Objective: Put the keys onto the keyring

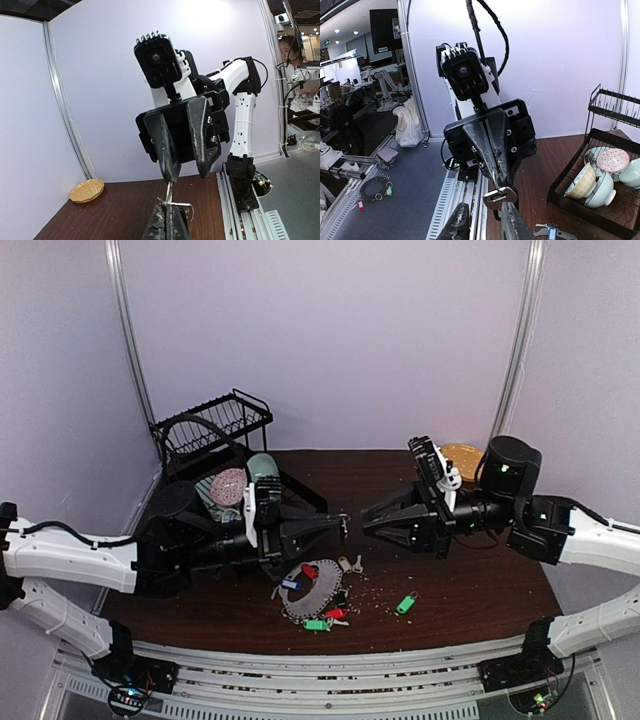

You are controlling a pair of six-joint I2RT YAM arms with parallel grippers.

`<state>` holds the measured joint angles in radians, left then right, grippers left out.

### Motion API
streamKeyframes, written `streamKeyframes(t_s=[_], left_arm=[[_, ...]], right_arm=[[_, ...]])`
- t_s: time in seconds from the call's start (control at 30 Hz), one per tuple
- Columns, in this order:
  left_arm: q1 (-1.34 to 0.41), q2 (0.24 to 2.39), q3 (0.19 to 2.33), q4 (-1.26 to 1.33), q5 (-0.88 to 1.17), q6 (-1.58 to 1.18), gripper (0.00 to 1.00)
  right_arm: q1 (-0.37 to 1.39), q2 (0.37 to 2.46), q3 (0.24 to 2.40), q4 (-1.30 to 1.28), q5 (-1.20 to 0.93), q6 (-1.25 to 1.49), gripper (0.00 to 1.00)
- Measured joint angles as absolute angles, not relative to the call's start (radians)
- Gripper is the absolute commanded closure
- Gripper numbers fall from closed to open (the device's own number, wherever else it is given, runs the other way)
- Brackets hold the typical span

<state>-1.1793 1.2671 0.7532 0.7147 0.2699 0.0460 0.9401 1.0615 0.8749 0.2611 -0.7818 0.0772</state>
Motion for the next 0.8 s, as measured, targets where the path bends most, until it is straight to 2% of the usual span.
streamKeyframes(t_s=[0.43,0.8], left_arm=[[-1.186,1.294,0.753,0.803,0.300,0.028,1.00],[-1.188,1.294,0.753,0.799,0.315,0.033,1.00]], right_arm=[[0.978,1.109,0.875,0.342,-0.763,0.082,0.84],[0.981,1.092,0.875,0.303,-0.699,0.043,0.84]])
